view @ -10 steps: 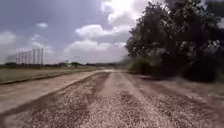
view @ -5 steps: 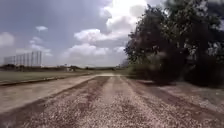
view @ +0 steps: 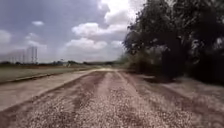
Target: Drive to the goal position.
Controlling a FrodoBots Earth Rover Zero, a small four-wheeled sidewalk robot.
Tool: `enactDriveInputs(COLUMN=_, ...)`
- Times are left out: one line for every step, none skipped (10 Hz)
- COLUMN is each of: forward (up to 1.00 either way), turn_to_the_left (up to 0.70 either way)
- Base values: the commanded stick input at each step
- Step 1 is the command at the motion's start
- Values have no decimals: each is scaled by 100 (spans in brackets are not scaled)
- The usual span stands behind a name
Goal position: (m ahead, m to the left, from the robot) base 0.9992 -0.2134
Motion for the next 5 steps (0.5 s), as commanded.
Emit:
enactDriveInputs(forward=100, turn_to_the_left=0)
enactDriveInputs(forward=100, turn_to_the_left=0)
enactDriveInputs(forward=100, turn_to_the_left=0)
enactDriveInputs(forward=100, turn_to_the_left=0)
enactDriveInputs(forward=100, turn_to_the_left=0)
